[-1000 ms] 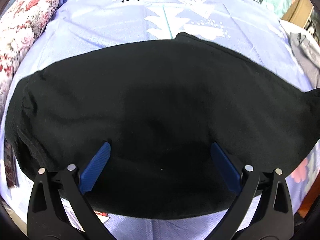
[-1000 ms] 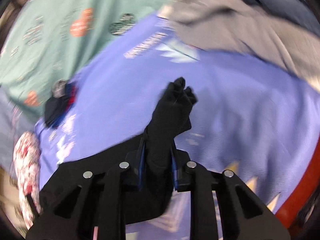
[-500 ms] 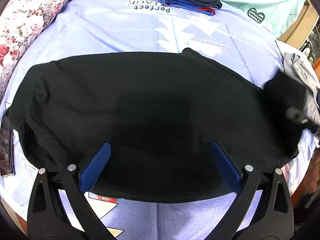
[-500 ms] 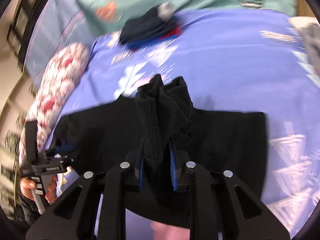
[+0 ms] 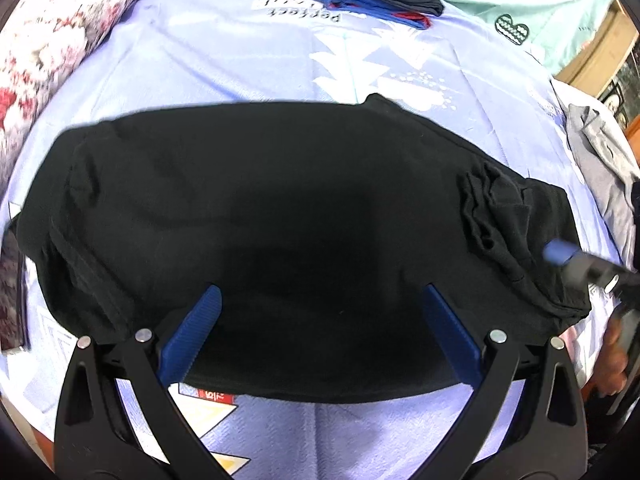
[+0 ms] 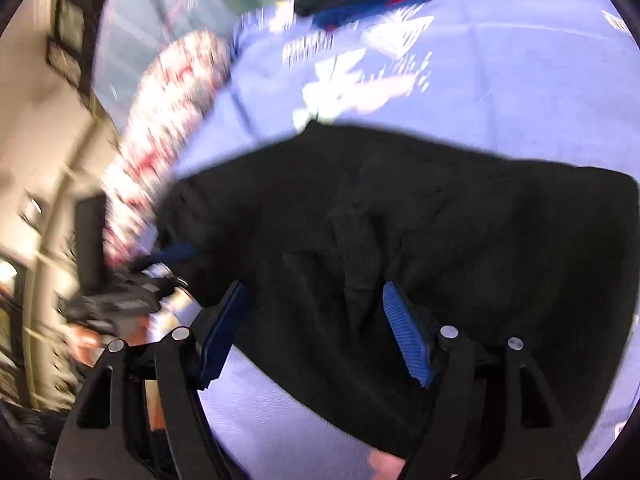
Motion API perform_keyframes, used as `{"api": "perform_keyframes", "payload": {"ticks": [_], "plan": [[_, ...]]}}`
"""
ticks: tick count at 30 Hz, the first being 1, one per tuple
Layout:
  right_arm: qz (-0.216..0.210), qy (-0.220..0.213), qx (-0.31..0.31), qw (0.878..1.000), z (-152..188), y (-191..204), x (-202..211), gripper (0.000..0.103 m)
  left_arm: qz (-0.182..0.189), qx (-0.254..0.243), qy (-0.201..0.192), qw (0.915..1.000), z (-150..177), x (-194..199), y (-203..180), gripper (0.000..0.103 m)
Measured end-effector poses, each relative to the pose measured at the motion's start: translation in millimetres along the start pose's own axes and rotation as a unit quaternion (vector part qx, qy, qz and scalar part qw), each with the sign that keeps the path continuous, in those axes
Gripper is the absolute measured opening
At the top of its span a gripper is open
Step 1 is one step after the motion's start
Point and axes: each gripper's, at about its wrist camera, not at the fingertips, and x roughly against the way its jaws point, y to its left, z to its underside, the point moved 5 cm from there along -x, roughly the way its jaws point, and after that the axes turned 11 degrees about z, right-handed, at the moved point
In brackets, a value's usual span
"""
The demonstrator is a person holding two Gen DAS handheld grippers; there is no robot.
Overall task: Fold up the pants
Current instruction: 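Lay the pants leg onto the folded pants with the right gripper and release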
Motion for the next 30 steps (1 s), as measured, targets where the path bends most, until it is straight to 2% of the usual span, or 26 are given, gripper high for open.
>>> {"api": "perform_keyframes", "payload": {"ticks": [1, 3, 5, 6, 8, 10, 12, 14, 18, 22, 27, 30], "plan": [[0.009, -0.019, -0.008, 1.0, -3, -8, 10, 0.071, -0.001, -0.005, -0.001, 1.0, -2, 0, -3, 0.101], [0.065, -0.056, -0.008, 0.996, -8, -22, 25, 0.068, -0.001, -0.01, -0.002, 0.9999, -6, -2, -10, 0.101], [0.088, -0.06, -0.008, 0.994, -10, -26, 26, 0.058, 0.002, -0.009, -0.003, 1.0, -9, -4, -13, 0.101], [0.082, -0.054, -0.005, 0.995, -10, -22, 20, 0.055, 0.002, -0.006, -0.006, 1.0, -10, -3, -14, 0.101], [0.062, -0.034, 0.001, 0.997, -7, -9, 6, 0.034, 0.0, 0.002, -0.012, 0.9999, -10, -2, -12, 0.101], [0.062, -0.026, 0.005, 0.998, -9, 0, -9, 0.026, -0.003, 0.019, -0.015, 0.9997, -9, 2, -5, 0.101], [0.071, -0.029, -0.002, 0.997, -14, 6, -20, 0.025, -0.006, 0.032, -0.014, 0.9994, -5, 5, 4, 0.101], [0.061, -0.025, -0.019, 0.998, -19, 7, -30, 0.025, -0.013, 0.036, -0.013, 0.9992, -2, 7, 10, 0.101], [0.036, 0.012, -0.01, 0.999, -10, 10, -40, 0.026, -0.019, 0.05, -0.009, 0.9985, 2, 8, 22, 0.101], [-0.019, 0.055, 0.022, 0.998, 6, 32, -46, 0.027, -0.016, 0.062, -0.007, 0.9979, 0, 5, 26, 0.101], [-0.006, 0.072, 0.031, 0.997, 15, 35, -55, 0.028, -0.007, 0.046, -0.002, 0.9989, -5, 0, 10, 0.101], [-0.03, 0.087, 0.042, 0.995, 21, 44, -51, 0.049, -0.003, 0.024, 0.004, 0.9997, -9, -6, -6, 0.101]]}}
